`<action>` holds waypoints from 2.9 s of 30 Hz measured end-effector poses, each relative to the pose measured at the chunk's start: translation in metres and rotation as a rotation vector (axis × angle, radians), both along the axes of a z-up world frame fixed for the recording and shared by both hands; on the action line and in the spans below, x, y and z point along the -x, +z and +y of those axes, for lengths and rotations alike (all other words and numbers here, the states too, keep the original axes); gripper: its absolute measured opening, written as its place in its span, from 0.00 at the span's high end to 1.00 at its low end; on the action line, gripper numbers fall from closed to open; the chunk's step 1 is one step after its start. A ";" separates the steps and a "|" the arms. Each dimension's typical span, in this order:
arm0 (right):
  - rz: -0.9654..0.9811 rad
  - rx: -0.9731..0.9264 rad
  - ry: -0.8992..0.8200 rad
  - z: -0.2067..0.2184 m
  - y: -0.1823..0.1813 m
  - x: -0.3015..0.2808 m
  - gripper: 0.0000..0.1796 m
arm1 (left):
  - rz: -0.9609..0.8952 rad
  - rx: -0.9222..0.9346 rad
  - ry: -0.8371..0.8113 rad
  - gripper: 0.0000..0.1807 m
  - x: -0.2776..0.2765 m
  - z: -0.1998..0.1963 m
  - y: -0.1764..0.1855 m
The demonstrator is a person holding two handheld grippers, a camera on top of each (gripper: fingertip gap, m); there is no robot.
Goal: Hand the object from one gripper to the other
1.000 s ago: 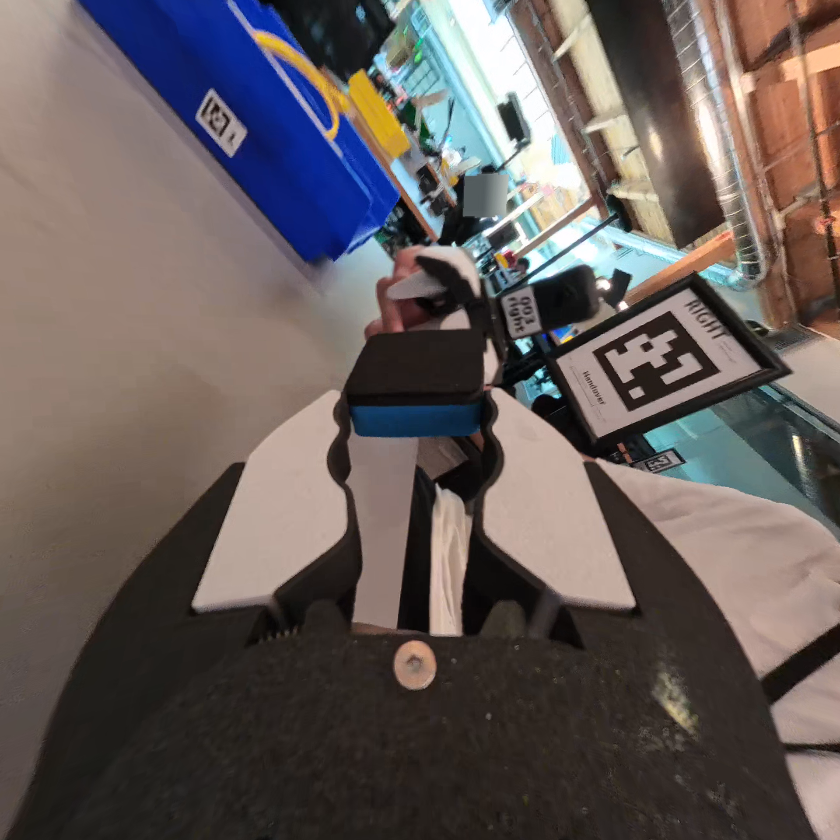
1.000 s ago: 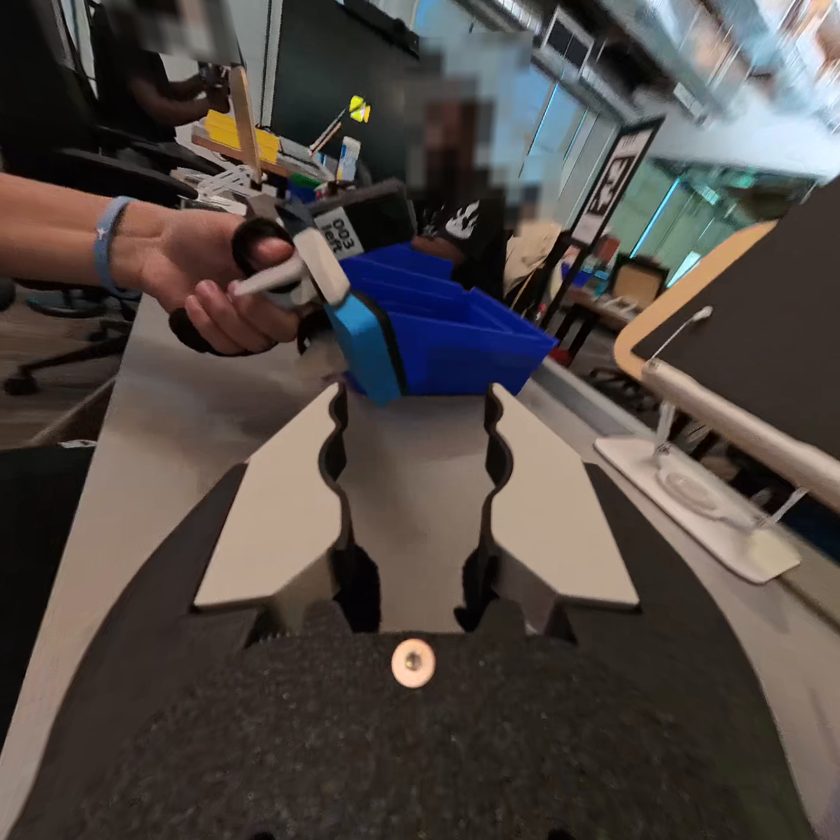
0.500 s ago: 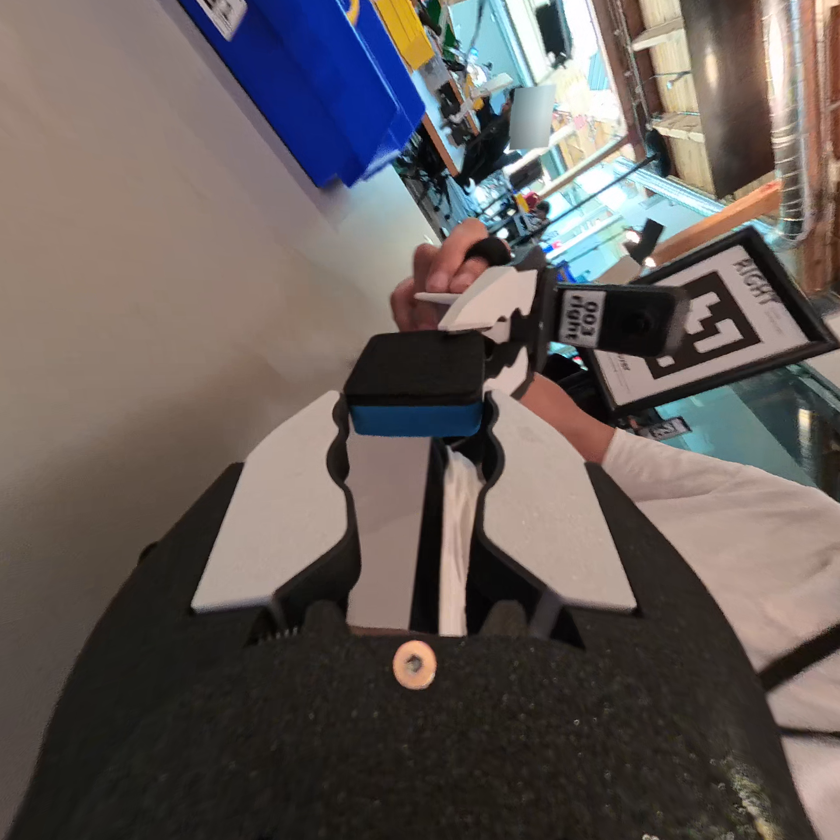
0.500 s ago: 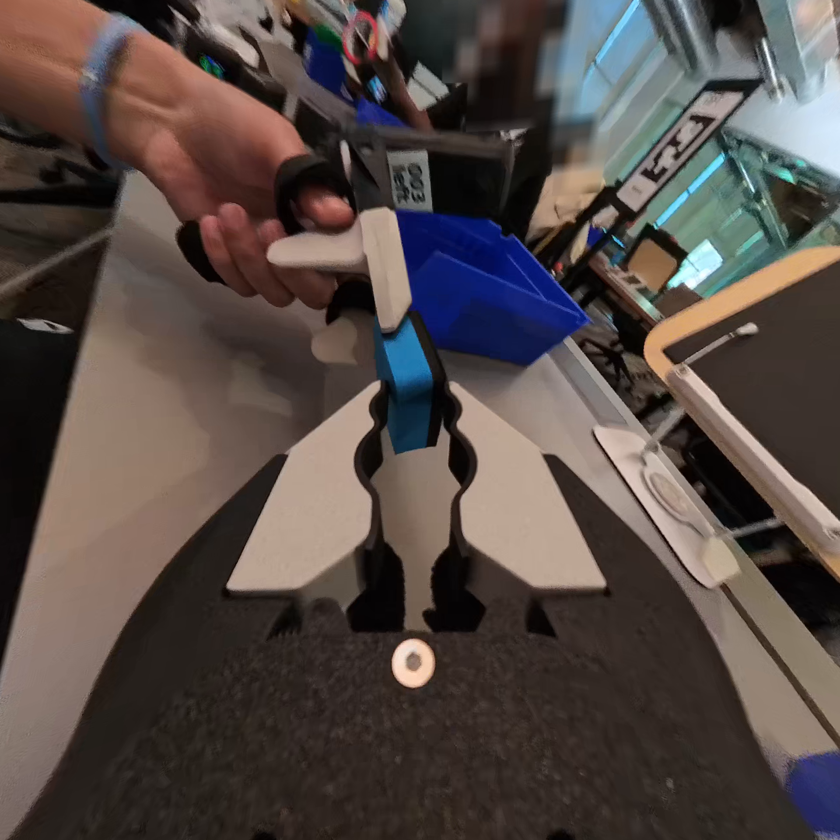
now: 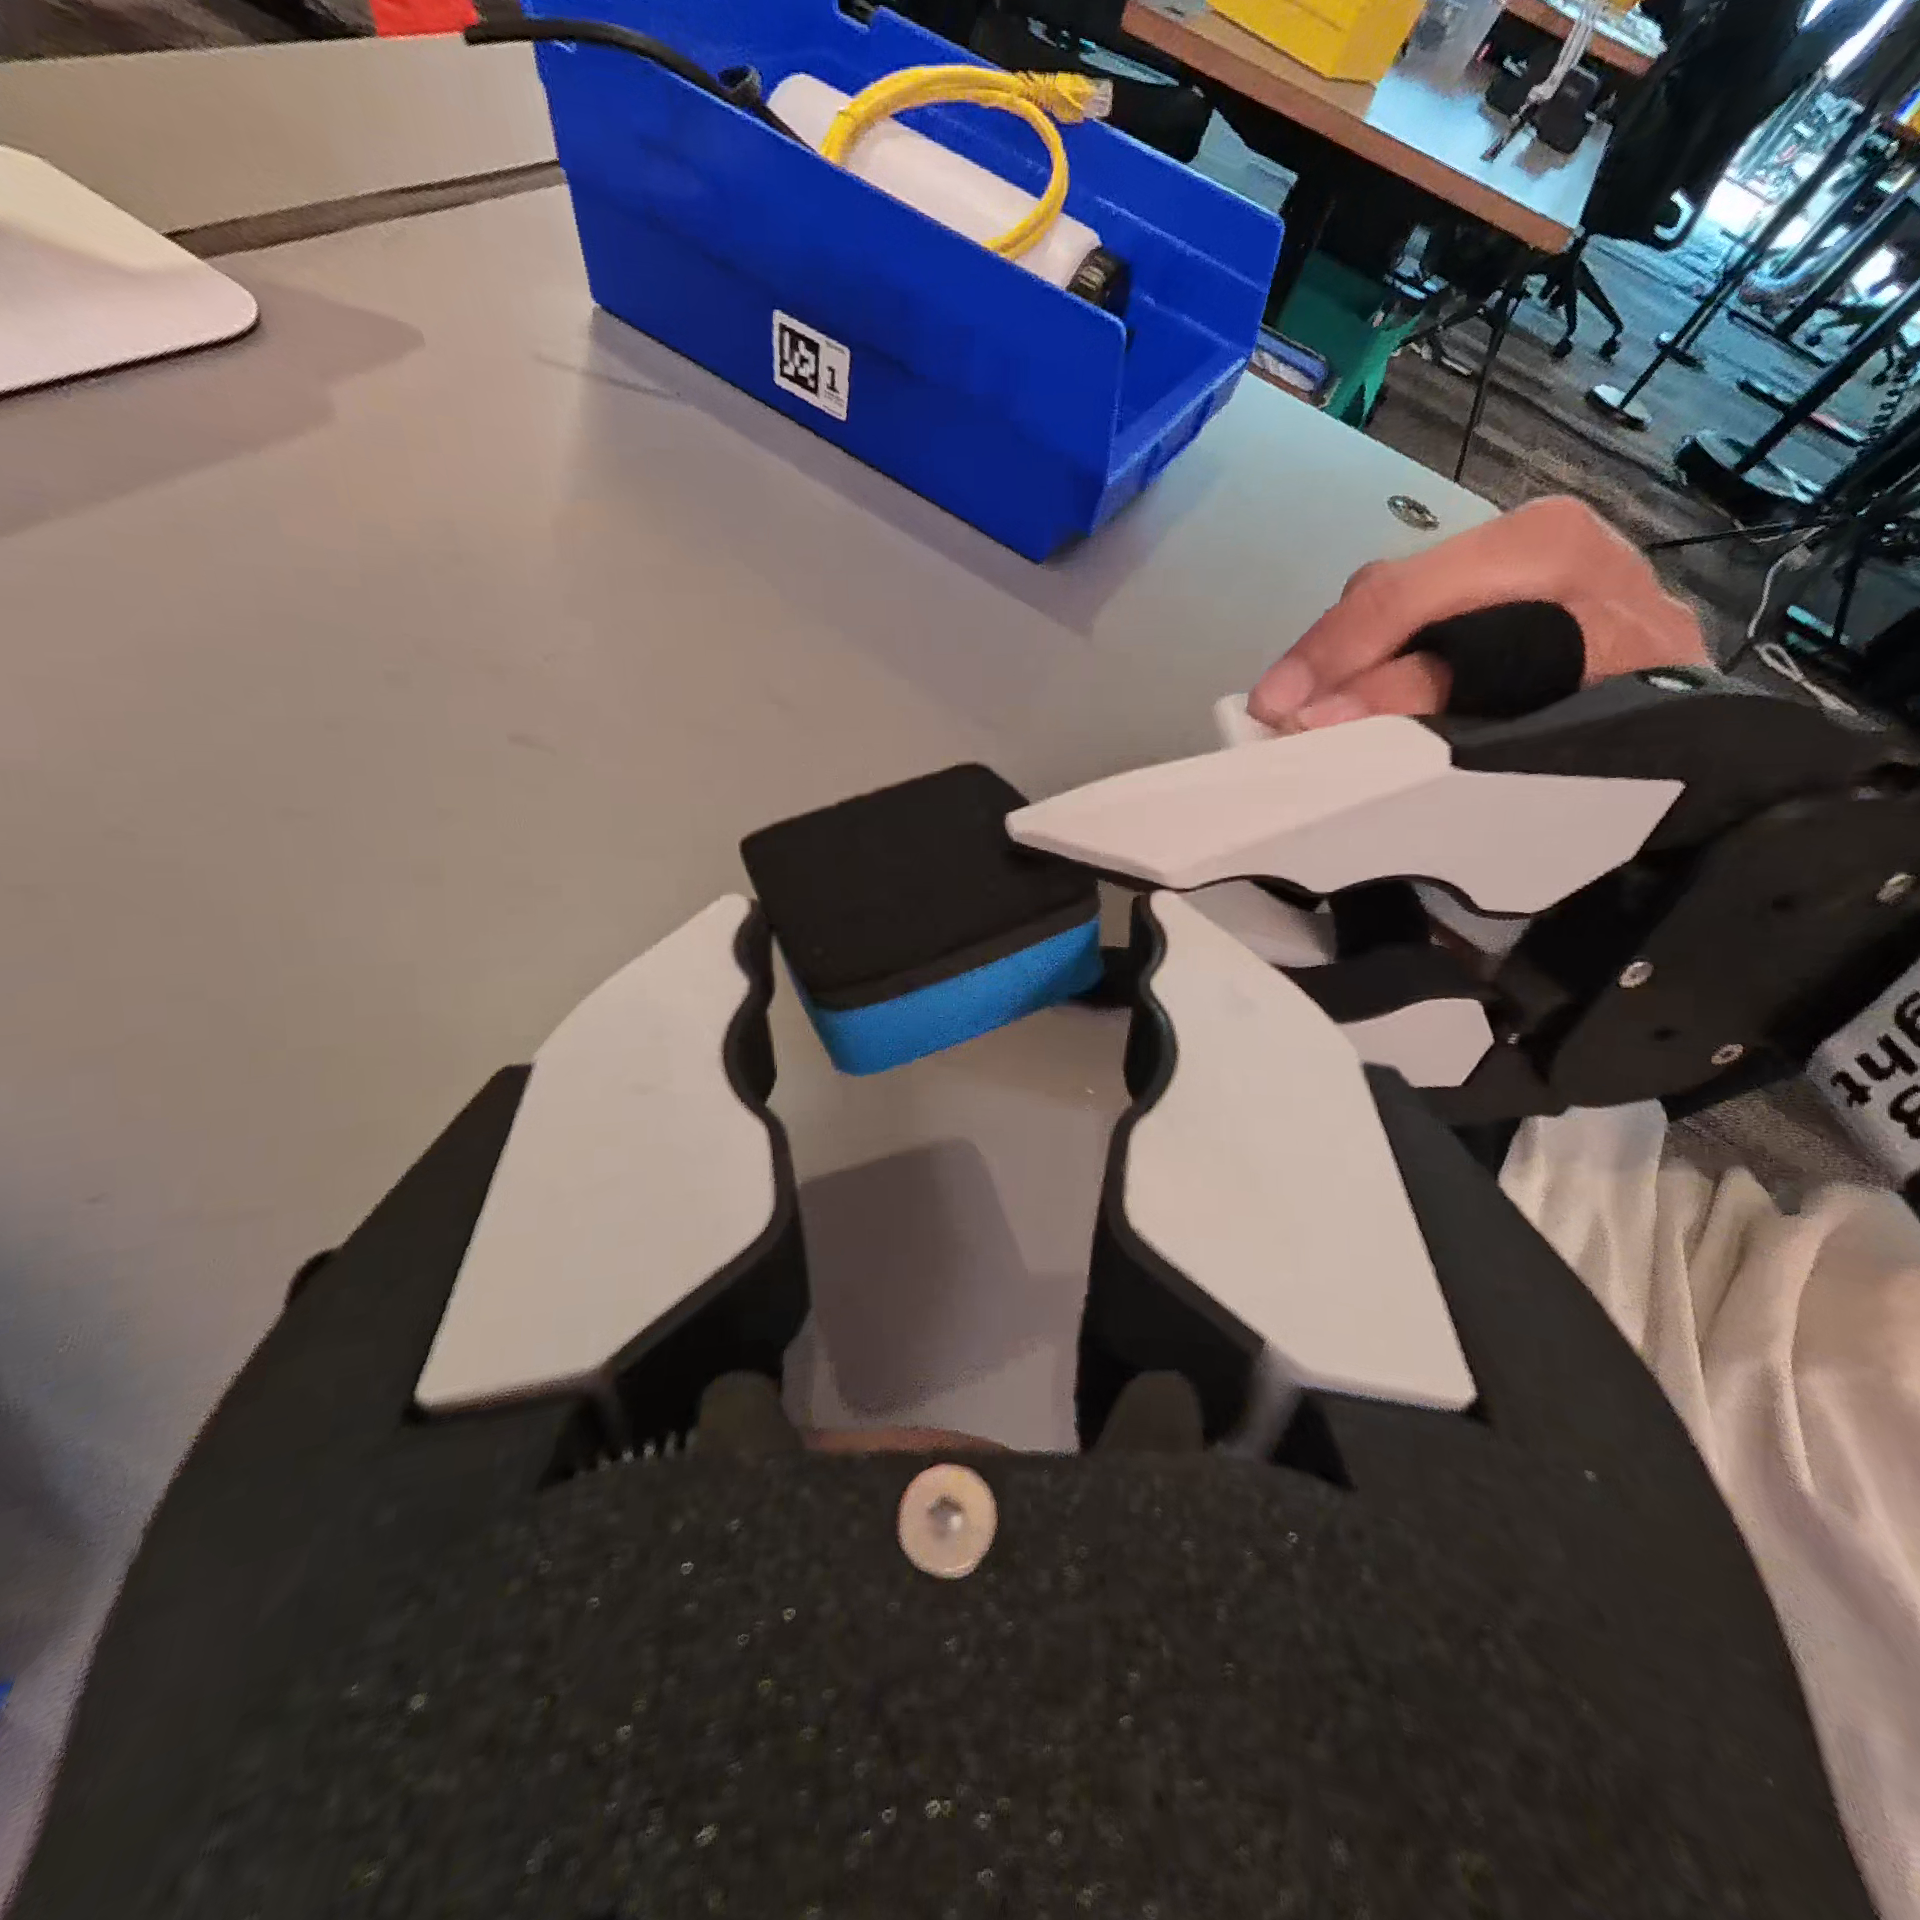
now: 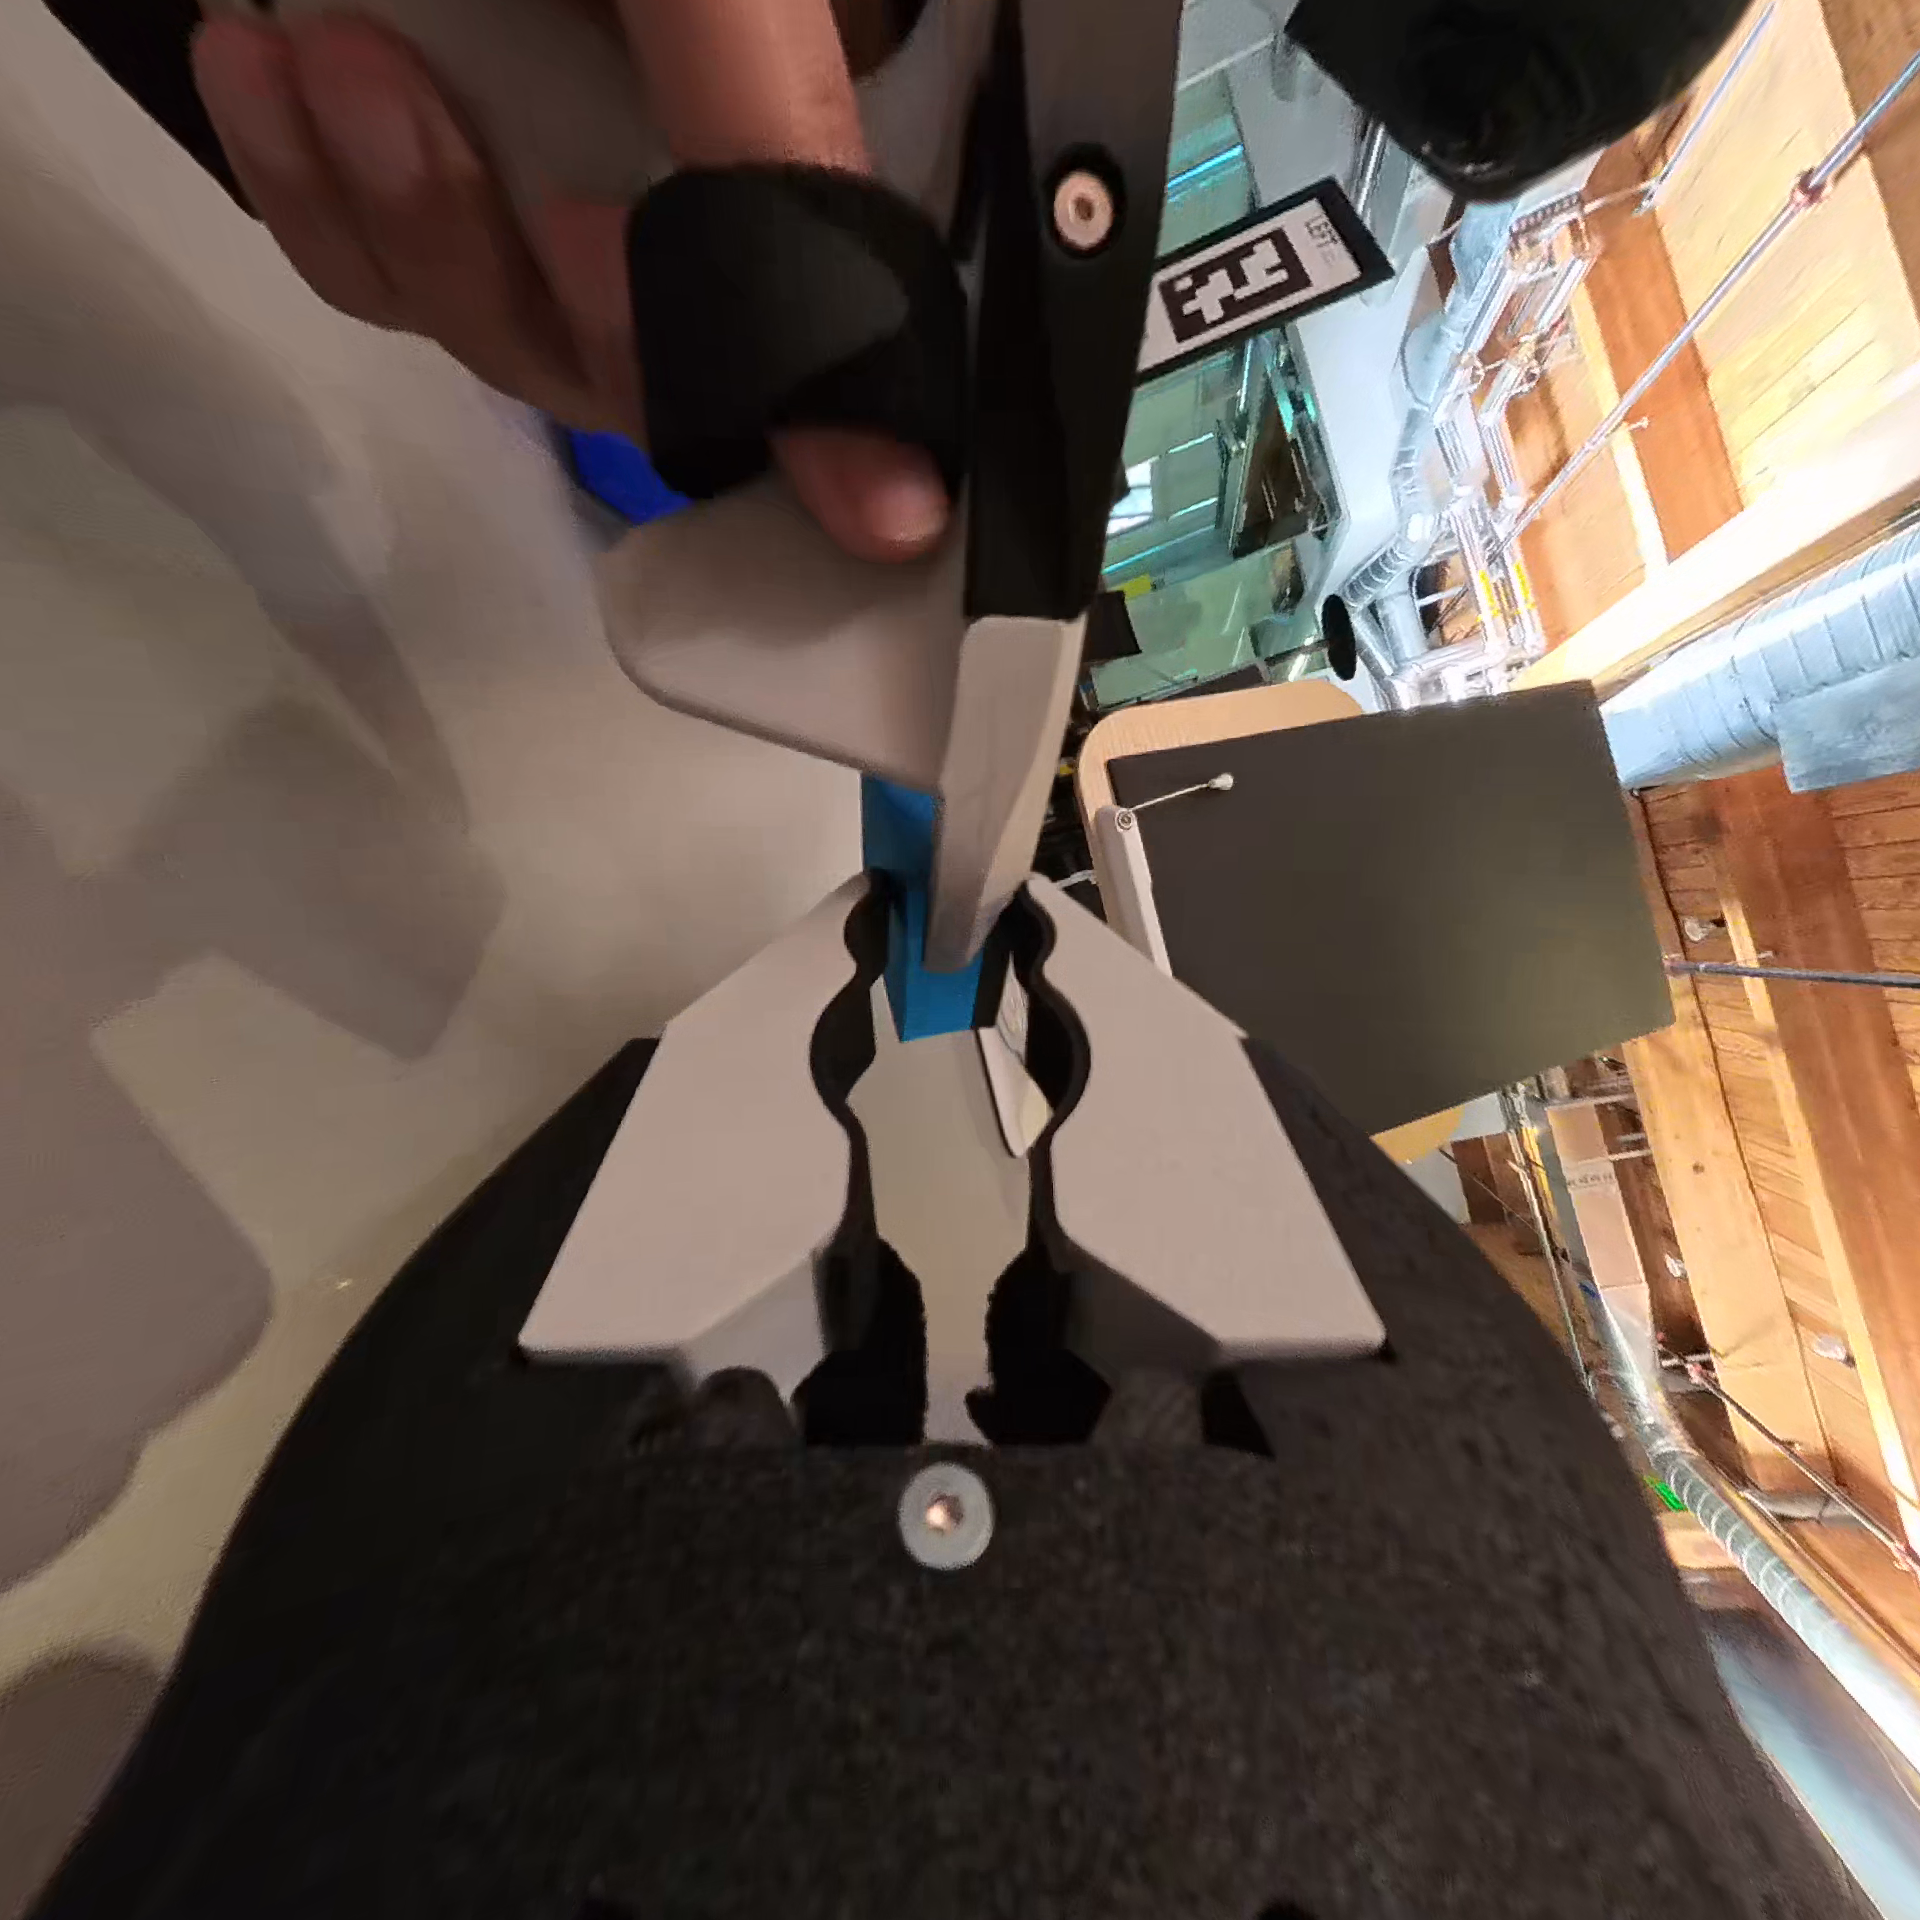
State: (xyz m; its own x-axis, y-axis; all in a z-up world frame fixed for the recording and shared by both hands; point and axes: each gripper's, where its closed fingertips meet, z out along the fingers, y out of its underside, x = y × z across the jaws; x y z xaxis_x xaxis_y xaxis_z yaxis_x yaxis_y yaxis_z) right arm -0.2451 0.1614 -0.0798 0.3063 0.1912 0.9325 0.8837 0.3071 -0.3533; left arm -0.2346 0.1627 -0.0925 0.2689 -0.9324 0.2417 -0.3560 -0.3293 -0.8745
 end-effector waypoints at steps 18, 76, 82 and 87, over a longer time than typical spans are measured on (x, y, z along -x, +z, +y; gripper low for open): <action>0.990 0.950 0.360 -0.005 -0.006 -0.023 0.65 | -0.483 0.233 -0.401 0.68 0.034 -0.028 0.074; 1.123 0.918 0.411 -0.012 0.018 -0.007 0.74 | 0.614 -1.061 0.104 0.66 0.022 0.037 -0.006; 1.028 0.839 0.228 0.005 -0.001 -0.001 0.82 | 0.659 -1.119 0.097 0.66 0.007 0.020 -0.013; 1.023 0.879 0.202 0.012 0.000 -0.021 0.89 | 0.582 -0.943 0.142 0.64 0.011 0.019 -0.016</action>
State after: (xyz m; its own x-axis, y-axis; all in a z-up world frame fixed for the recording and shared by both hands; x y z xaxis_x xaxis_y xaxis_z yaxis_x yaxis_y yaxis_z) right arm -0.2238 0.1734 -0.0795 0.6770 0.7218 -0.1441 0.0781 -0.2651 -0.9611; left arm -0.2457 0.1819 -0.1086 0.2291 -0.6277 -0.7440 -0.8046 0.3080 -0.5076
